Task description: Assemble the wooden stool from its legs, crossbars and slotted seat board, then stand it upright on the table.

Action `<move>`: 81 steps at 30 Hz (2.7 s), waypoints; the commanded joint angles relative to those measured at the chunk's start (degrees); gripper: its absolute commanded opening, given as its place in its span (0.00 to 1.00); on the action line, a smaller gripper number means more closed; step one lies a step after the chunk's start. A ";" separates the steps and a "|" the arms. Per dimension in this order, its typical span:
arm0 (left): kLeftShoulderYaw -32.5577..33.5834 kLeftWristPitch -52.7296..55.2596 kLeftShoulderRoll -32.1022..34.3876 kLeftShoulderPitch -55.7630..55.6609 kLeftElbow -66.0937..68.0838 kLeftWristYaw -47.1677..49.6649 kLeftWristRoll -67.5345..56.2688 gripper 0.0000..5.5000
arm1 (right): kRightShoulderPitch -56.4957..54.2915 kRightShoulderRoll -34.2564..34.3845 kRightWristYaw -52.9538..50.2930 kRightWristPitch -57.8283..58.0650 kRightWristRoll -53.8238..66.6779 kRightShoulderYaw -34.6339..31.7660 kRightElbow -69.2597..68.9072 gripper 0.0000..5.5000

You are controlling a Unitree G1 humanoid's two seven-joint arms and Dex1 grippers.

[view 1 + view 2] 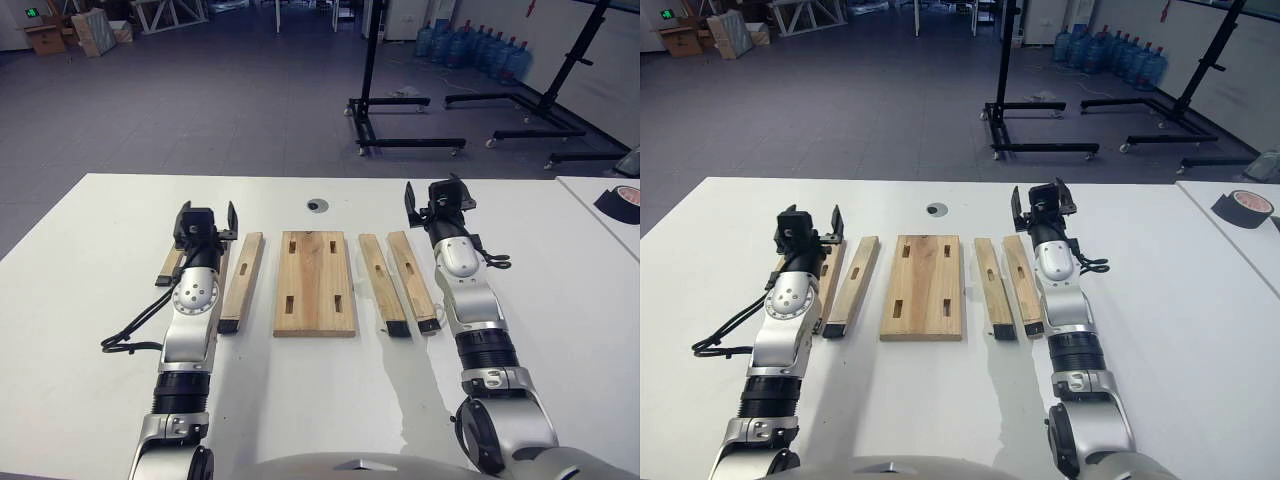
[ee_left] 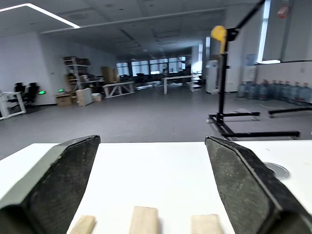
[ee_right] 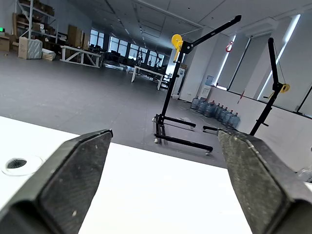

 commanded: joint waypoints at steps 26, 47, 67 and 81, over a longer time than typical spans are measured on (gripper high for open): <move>-0.77 -7.99 -1.22 1.67 -3.44 -5.66 -4.94 0.72 | 4.32 0.08 1.05 4.39 5.38 -3.75 -4.21 0.72; -1.80 -9.98 -1.88 2.14 -2.96 -5.34 -2.82 0.72 | 2.73 0.43 -0.36 5.05 5.89 -4.65 -3.18 0.72; -2.96 -9.44 -4.80 9.94 -7.74 -0.20 0.51 0.72 | 20.49 -8.95 15.03 20.66 10.52 -6.39 -5.56 0.72; -1.67 -7.58 -5.20 11.65 -8.08 1.70 1.56 0.71 | 24.82 -6.69 12.97 42.95 13.97 -5.89 -13.90 0.35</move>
